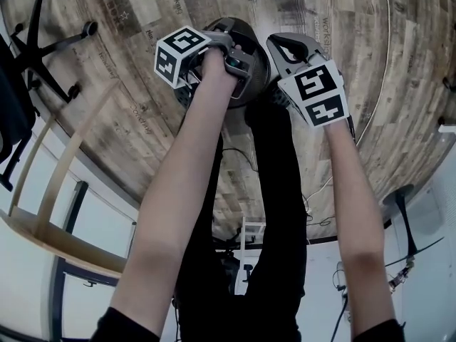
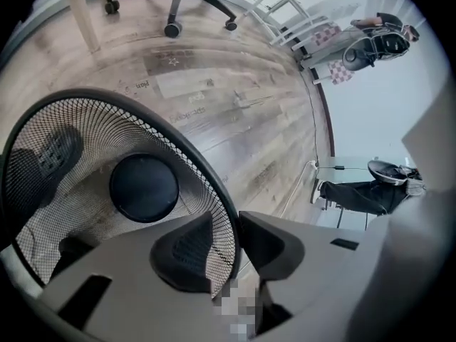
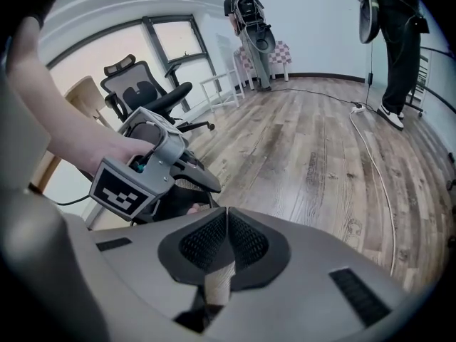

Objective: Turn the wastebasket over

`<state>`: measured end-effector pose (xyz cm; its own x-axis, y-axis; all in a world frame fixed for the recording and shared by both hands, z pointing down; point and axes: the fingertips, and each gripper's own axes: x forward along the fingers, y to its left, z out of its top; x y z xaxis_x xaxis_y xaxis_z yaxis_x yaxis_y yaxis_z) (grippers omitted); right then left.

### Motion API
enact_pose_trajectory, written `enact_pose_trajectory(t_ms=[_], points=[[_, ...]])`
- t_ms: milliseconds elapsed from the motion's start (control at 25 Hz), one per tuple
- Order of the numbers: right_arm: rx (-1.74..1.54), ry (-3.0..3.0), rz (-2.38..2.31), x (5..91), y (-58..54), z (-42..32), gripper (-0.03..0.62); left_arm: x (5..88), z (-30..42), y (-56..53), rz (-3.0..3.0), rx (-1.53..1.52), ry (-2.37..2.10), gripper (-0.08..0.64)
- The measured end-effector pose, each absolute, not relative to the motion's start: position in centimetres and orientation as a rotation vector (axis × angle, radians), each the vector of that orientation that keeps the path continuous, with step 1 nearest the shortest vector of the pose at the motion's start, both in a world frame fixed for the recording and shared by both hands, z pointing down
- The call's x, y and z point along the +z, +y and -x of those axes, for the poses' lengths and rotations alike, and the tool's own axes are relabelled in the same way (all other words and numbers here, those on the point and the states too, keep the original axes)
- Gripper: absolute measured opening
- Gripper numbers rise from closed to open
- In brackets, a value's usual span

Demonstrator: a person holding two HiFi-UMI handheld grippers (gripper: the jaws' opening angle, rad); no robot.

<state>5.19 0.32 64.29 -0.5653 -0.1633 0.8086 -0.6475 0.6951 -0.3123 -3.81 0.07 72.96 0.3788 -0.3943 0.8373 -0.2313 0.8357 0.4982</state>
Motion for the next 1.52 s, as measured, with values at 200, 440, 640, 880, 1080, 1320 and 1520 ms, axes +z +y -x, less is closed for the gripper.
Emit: enact_pose_trajectory(t_ms=[200, 440, 640, 880, 1080, 1320, 1520], points=[[0.796, -2.096, -0.631, 64.0, 0.6, -5.6, 0.034, 71.9, 2.8, 1.9, -0.585, -0.058, -1.191, 0.106], [0.805, -2.087, -0.649, 63.3, 0.5, -5.6, 0.034, 70.3, 2.1, 4.9, -0.525, -0.003, -1.187, 0.072], [0.807, -2.08, -0.643, 63.1, 0.8, -5.0, 0.034, 69.0, 2.4, 7.6, -0.518, 0.064, -1.184, 0.052], [0.814, -2.077, -0.641, 62.9, 1.4, -4.7, 0.034, 67.4, 2.9, 9.0, -0.57, 0.066, -1.185, 0.04], [0.778, -2.085, -0.605, 62.6, 2.1, -4.0, 0.034, 66.7, 4.2, 9.5, -0.622, 0.06, -1.166, 0.037], [0.771, -2.076, -0.63, 62.5, 1.7, -3.7, 0.035, 65.6, 5.3, 10.7, -0.748, 0.049, -1.137, 0.032], [0.801, -2.053, -0.668, 62.9, 1.2, -4.0, 0.041, 64.0, 6.3, 11.0, -0.856, 0.008, -1.121, 0.031]])
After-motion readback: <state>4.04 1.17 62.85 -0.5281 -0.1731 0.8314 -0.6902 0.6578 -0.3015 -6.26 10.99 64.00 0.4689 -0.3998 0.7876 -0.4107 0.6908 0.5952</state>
